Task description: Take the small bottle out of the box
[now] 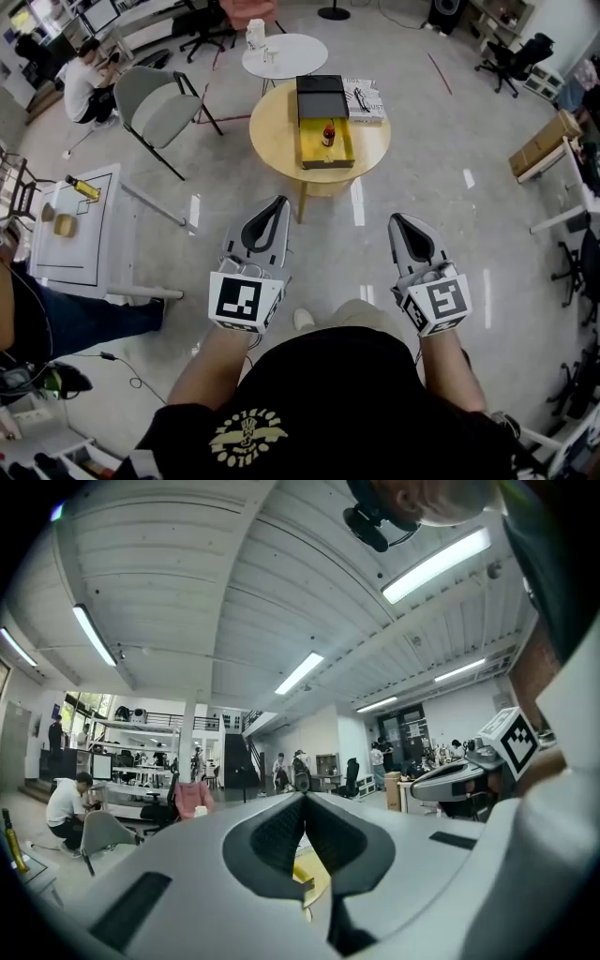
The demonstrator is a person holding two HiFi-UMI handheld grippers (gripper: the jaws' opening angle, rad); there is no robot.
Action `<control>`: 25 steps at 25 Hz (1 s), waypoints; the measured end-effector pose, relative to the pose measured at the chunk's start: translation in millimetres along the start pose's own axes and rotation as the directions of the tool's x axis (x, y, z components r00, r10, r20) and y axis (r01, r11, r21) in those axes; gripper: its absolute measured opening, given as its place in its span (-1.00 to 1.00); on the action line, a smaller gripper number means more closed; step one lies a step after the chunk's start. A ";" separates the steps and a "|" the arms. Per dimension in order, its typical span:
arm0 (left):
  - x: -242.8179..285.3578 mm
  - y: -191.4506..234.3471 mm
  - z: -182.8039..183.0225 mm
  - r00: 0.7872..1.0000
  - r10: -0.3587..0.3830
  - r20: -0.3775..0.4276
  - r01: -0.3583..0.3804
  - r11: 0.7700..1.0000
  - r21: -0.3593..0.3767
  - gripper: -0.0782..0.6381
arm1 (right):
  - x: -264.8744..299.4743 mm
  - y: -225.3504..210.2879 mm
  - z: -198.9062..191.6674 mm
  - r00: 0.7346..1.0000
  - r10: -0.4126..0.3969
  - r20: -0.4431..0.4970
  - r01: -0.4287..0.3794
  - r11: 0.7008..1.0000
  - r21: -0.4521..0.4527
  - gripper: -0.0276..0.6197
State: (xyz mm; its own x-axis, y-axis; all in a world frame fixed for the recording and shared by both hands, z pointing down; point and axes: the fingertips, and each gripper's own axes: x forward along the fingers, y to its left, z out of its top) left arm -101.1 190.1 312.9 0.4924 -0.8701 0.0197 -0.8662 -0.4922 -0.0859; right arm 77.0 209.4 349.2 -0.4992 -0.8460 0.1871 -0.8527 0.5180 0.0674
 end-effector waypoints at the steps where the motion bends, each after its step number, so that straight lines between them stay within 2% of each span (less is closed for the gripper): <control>1: -0.3 0.9 -1.6 1.000 -0.006 0.001 0.006 1.000 0.000 -0.74 | 1.2 2.9 0.1 1.000 0.005 -0.002 -0.005 1.000 -0.012 -0.87; 5: -2.1 8.8 -11.3 1.000 0.005 -0.018 -0.005 0.999 -0.036 -0.74 | 4.2 5.4 4.7 1.000 0.024 -0.004 -0.025 0.999 -0.027 -0.87; 12: 18.0 18.1 -17.5 0.999 0.020 -0.029 -0.021 0.999 -0.042 -0.74 | 24.3 -6.6 -0.7 0.998 0.054 -0.024 -0.054 0.998 -0.006 -0.87; 21: 54.8 15.5 -12.7 1.000 0.005 -0.014 -0.005 1.000 -0.026 -0.74 | 58.3 -32.5 -6.7 0.990 0.134 -0.035 -0.133 0.991 0.029 -0.87; 25: 76.5 15.5 -9.9 1.000 -0.007 0.017 0.008 0.999 -0.037 -0.74 | 79.1 -54.0 -7.8 0.990 0.133 -0.036 -0.132 0.991 0.037 -0.87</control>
State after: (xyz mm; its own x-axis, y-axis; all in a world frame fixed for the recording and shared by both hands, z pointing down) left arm -77.7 115.6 322.9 0.5001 -0.8659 0.0029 -0.8649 -0.4997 -0.0484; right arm 84.8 115.5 368.0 -0.6026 -0.7642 0.2297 -0.7844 0.6202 0.0056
